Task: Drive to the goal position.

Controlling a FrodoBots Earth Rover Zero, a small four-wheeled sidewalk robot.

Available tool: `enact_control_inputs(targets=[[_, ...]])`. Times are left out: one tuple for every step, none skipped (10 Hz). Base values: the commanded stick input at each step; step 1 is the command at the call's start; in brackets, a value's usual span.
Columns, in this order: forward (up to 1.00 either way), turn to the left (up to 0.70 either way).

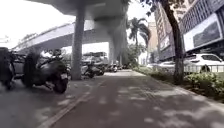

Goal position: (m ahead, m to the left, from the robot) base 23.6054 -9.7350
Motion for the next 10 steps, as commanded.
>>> enact_control_inputs(targets=[[0.45,0.00],[0.45,0.00],[0.45,0.00],[0.45,0.00],[0.45,-0.15],[0.45,-0.27],[0.45,-0.27],[0.45,-0.12],[0.45,0.00],[0.45,0.00]])
